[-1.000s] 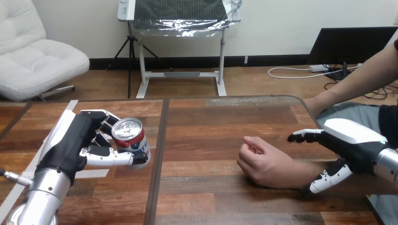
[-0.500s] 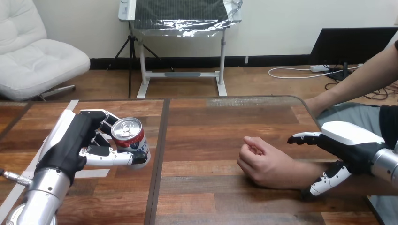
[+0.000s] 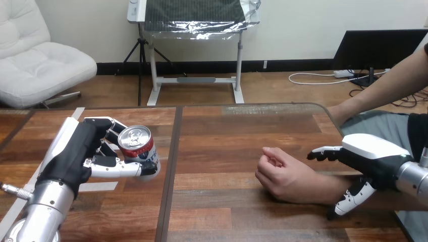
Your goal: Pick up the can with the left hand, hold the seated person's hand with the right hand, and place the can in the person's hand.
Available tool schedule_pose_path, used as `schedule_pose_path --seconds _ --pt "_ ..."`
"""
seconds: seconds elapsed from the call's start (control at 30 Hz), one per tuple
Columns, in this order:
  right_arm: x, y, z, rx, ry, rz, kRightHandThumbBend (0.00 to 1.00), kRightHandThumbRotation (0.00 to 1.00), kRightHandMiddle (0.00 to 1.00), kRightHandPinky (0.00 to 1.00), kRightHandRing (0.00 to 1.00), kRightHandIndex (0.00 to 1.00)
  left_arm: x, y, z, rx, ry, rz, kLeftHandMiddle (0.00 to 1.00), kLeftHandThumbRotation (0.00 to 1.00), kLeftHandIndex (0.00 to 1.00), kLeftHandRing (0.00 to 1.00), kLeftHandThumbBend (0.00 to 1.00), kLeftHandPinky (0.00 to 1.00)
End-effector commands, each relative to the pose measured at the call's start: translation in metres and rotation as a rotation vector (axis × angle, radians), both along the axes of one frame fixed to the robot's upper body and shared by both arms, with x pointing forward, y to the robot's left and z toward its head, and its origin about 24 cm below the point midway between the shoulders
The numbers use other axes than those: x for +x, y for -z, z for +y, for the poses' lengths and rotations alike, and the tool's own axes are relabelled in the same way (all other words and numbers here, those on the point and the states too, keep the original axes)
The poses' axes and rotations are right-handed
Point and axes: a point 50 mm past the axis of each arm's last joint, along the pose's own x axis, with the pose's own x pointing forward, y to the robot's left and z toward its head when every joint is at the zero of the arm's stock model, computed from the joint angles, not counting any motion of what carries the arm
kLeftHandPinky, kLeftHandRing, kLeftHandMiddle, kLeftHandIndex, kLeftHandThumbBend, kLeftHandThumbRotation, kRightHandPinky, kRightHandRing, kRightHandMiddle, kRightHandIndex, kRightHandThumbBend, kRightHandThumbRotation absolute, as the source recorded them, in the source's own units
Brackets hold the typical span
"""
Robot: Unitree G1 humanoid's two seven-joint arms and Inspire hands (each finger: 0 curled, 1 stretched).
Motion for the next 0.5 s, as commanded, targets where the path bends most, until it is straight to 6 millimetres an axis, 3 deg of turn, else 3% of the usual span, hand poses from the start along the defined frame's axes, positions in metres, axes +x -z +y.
schedule_pose_path --seconds 0.0,0.47 --pt "0.0070 -0.0014 0.0025 -0.014 0.022 0.016 1.00 0.24 0.88 0.77 0.86 0.88 0.0058 -0.0291 -0.0039 -0.003 0.014 -0.135 0.36 0.00 0.42 0.30 0.66 0.24" --pt "0.0054 0.0066 0.0090 -0.038 0.028 0.069 1.00 0.17 0.84 0.66 0.83 0.85 0.0059 -0.0286 -0.0037 0.009 0.016 -0.137 0.36 0.00 0.42 0.30 0.66 0.24"
